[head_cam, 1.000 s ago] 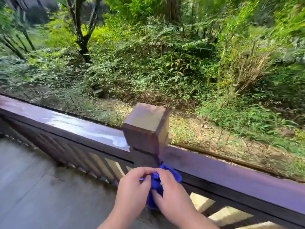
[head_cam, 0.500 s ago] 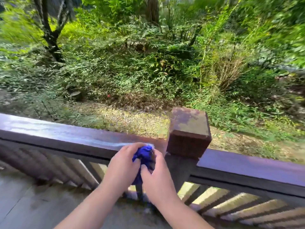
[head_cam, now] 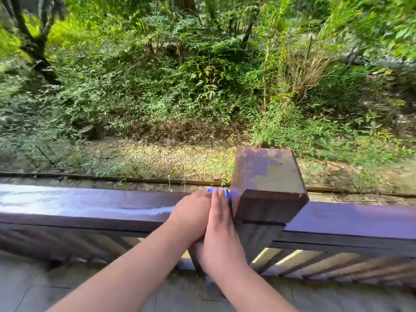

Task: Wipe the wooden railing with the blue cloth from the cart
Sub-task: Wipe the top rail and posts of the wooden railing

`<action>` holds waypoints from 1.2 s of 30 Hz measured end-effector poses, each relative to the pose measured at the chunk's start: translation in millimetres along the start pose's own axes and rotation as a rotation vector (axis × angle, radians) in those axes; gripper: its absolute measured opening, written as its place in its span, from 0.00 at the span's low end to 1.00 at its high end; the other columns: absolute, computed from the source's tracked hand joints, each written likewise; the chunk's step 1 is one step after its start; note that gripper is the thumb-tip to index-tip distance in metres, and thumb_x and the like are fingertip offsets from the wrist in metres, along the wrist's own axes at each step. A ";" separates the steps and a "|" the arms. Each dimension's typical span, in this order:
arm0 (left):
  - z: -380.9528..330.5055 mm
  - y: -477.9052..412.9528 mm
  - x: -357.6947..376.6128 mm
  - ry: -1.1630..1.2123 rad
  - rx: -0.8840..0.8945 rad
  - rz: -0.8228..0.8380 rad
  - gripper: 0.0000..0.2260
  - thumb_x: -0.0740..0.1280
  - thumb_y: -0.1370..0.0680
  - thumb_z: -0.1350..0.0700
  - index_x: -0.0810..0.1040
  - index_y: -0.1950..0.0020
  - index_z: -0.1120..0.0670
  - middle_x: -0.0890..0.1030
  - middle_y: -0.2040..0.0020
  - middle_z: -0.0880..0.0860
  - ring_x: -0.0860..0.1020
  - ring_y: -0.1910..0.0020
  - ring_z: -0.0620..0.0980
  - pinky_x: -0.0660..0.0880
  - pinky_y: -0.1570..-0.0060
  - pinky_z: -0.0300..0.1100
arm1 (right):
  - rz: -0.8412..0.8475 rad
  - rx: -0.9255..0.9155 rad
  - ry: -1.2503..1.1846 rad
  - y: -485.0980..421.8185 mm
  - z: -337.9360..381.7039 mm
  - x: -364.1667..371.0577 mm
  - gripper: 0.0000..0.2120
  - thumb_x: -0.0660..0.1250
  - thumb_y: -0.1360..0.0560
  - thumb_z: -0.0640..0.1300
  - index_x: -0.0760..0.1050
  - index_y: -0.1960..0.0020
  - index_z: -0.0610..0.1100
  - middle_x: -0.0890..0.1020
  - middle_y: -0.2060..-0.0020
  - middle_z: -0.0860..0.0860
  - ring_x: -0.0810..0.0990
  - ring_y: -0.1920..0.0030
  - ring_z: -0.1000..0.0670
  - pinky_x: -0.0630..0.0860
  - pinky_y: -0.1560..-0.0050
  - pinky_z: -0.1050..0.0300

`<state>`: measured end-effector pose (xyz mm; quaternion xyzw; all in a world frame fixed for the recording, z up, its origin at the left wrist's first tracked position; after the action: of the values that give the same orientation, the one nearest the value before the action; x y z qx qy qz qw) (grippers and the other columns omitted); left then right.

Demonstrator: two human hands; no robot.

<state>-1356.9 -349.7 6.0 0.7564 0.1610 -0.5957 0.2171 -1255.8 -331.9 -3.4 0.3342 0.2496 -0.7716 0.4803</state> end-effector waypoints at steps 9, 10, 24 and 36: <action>70.8 26.8 -8.3 -0.058 0.040 -0.032 0.15 0.62 0.24 0.56 0.84 0.42 0.48 0.83 0.46 0.51 0.78 0.43 0.53 0.75 0.43 0.47 | 0.190 0.150 0.359 -48.0 4.8 22.0 0.58 0.76 0.28 0.58 0.39 0.16 0.46 0.50 0.16 0.43 0.48 0.17 0.40 0.50 0.18 0.44; 79.1 31.6 -10.2 -0.056 0.046 -0.037 0.16 0.62 0.24 0.56 0.84 0.41 0.47 0.83 0.45 0.50 0.78 0.43 0.54 0.75 0.44 0.46 | 0.235 0.135 0.450 -53.9 7.1 24.0 0.56 0.76 0.27 0.58 0.42 0.16 0.46 0.53 0.16 0.42 0.50 0.17 0.39 0.52 0.18 0.43; 185.1 76.6 -15.8 0.053 -0.048 -0.064 0.15 0.62 0.21 0.53 0.82 0.39 0.40 0.81 0.37 0.46 0.77 0.37 0.51 0.75 0.39 0.46 | 0.342 0.269 0.622 -77.0 32.9 36.9 0.51 0.83 0.36 0.55 0.59 0.21 0.51 0.71 0.31 0.47 0.71 0.29 0.40 0.76 0.33 0.42; 239.8 111.7 -23.2 0.074 -0.233 -0.074 0.18 0.60 0.21 0.57 0.82 0.39 0.40 0.80 0.37 0.44 0.74 0.35 0.49 0.77 0.41 0.50 | 0.347 0.043 0.566 -97.0 106.9 112.6 0.58 0.79 0.34 0.63 0.48 0.17 0.47 0.61 0.20 0.43 0.54 0.18 0.36 0.52 0.19 0.34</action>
<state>-1505.7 -569.5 -3.2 0.7411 0.2647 -0.5522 0.2753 -1408.9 -431.9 -12.5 0.5830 0.2959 -0.5599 0.5090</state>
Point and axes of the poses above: each hand's wrist, its own y-axis away from the middle knuckle, its own x-axis out of the palm, z = x × y, the point moved 5 cm from there along -y, towards the middle knuckle
